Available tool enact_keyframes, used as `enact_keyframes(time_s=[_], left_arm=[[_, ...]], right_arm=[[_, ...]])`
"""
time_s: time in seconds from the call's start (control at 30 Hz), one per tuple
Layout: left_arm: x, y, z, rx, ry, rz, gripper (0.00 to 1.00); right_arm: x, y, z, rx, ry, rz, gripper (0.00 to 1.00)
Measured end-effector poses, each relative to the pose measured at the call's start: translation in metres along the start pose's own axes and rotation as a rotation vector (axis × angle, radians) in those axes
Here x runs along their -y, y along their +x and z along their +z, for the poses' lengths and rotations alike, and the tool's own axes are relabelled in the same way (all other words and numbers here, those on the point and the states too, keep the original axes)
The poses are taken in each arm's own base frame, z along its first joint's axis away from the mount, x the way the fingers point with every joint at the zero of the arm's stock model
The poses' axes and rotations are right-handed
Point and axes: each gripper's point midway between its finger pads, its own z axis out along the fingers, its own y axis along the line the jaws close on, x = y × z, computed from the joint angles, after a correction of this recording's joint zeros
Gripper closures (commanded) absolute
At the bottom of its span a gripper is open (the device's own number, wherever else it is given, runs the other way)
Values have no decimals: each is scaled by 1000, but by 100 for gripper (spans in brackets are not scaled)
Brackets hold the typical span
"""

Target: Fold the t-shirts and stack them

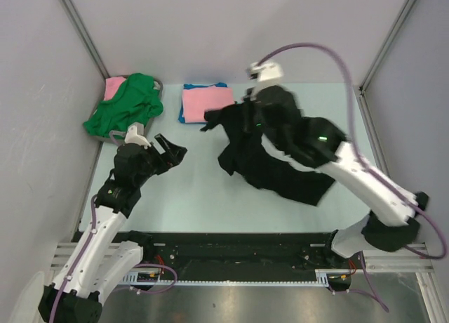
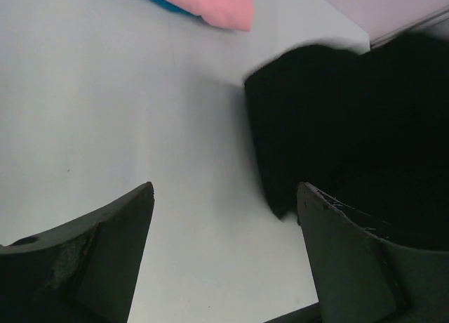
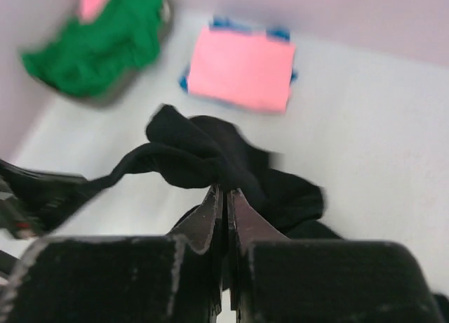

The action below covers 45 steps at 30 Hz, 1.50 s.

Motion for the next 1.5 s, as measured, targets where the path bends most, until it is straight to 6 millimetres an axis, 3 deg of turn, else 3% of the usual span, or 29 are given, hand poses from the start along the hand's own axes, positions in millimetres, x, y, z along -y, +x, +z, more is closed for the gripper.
enact_keyframes(time_s=[0.1, 0.17, 0.23, 0.33, 0.43, 0.47, 0.5, 0.57, 0.6, 0.63, 0.73, 0.83, 0.97, 1.07, 1.23, 1.3, 1.33, 1.5], left_arm=[[-5, 7, 0, -17, -13, -2, 12], [-8, 10, 1, -28, -21, -4, 12], [-10, 12, 3, -35, -27, -5, 13], [-13, 16, 5, -43, -32, -6, 13], [-15, 20, 9, -56, -35, -7, 13], [-16, 23, 10, -63, -34, -6, 13], [-16, 25, 12, -68, -34, -5, 13], [-19, 31, 14, -80, -35, -3, 13], [-20, 34, 15, -86, -36, -2, 13], [-22, 37, 16, -94, -40, -1, 13], [-26, 47, 19, -118, -46, 3, 13], [-25, 57, 21, -146, -43, 12, 13], [-17, 67, 23, -176, -21, 34, 14], [-13, 81, 33, -219, -15, 50, 16], [-6, 118, 59, -359, -48, 92, 30], [-1, 128, 73, -405, -64, 114, 32], [5, 130, 89, -423, -73, 126, 32], [14, 139, 124, -459, -93, 153, 36]], right_arm=[[32, -69, -73, 188, -18, 110, 100], [67, -90, -117, 279, 20, 173, 100], [107, -90, -146, 331, 93, 228, 100], [166, -57, -164, 341, 267, 293, 100], [208, 15, -146, 222, 461, 290, 100], [219, 51, -130, 135, 532, 269, 94], [227, 83, -118, 52, 584, 243, 55], [236, 132, -102, -84, 656, 205, 7], [241, 154, -98, -153, 689, 176, 1], [244, 167, -97, -197, 708, 158, 0], [245, 164, -101, -182, 700, 166, 0], [241, 141, -106, -106, 655, 205, 0], [230, 124, -92, -81, 594, 200, 0], [219, 129, -62, -137, 561, 167, 0], [204, 164, -4, -293, 526, 106, 0], [201, 171, 6, -321, 515, 102, 0], [200, 172, 8, -323, 510, 105, 0], [202, 169, 13, -293, 503, 114, 0]])
